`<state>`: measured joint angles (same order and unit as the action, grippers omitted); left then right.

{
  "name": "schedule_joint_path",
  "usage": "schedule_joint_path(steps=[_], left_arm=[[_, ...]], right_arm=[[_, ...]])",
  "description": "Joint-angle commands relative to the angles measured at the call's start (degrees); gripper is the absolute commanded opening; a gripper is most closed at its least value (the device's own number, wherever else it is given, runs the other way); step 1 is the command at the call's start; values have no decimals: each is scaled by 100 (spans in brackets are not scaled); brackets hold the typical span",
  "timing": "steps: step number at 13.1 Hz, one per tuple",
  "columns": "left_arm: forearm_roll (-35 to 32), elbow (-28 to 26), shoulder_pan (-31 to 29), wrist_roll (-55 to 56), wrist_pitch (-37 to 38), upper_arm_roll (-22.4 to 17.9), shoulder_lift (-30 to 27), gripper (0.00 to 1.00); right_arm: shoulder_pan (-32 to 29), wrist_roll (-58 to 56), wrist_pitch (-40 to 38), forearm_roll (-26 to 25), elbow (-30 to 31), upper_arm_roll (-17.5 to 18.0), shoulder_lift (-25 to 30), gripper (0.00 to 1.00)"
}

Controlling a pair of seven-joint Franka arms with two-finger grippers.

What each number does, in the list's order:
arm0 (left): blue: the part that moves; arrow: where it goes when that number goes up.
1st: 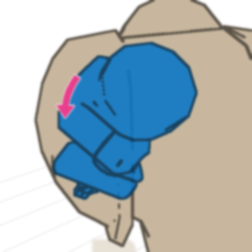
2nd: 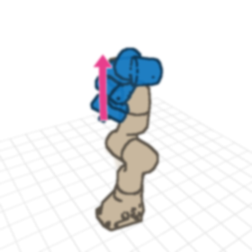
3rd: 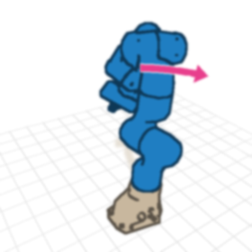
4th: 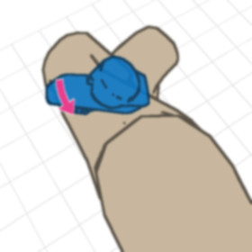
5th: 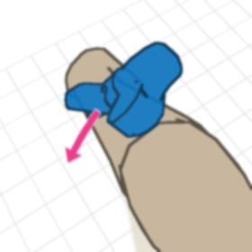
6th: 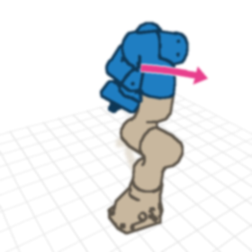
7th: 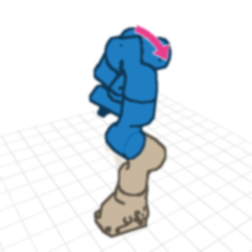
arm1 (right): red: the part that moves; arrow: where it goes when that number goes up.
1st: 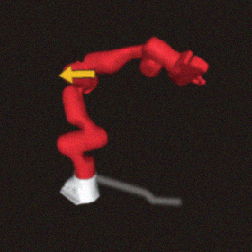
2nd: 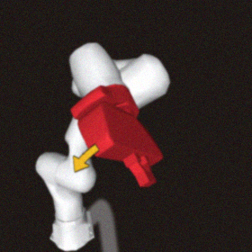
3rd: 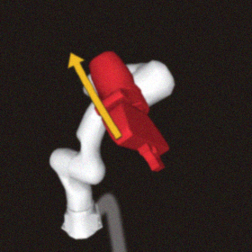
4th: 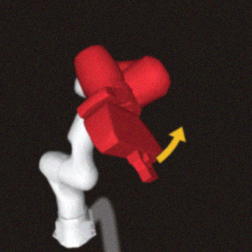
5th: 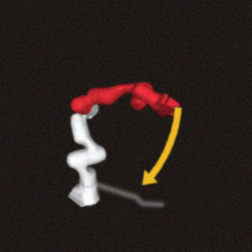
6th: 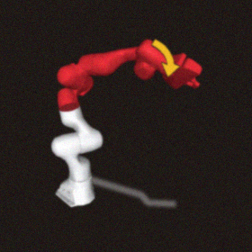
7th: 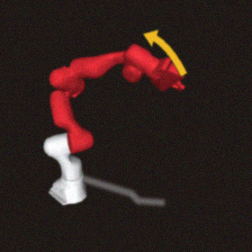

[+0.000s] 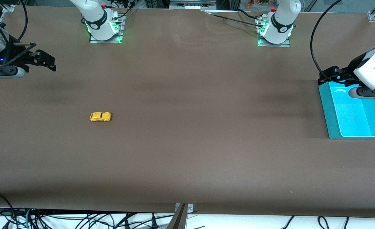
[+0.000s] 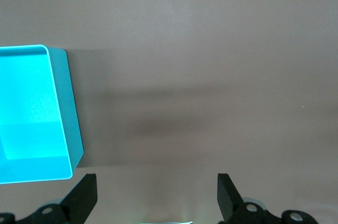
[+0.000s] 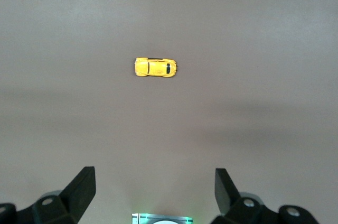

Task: Wind and store yellow beetle car

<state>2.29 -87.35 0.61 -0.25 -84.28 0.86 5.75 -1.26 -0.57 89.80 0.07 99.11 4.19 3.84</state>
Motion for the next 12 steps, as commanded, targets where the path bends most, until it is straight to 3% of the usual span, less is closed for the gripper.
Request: schedule_joint_path(steps=[1,12], left_arm=[[-106,104,27,-10,-1,10,40,100],[-106,104,27,-36,-1,2,58,100]], right_arm=[[20,-58,2,54,-76,-41,-67,100],[47,-313,64,46,-85,-146,-41,100]])
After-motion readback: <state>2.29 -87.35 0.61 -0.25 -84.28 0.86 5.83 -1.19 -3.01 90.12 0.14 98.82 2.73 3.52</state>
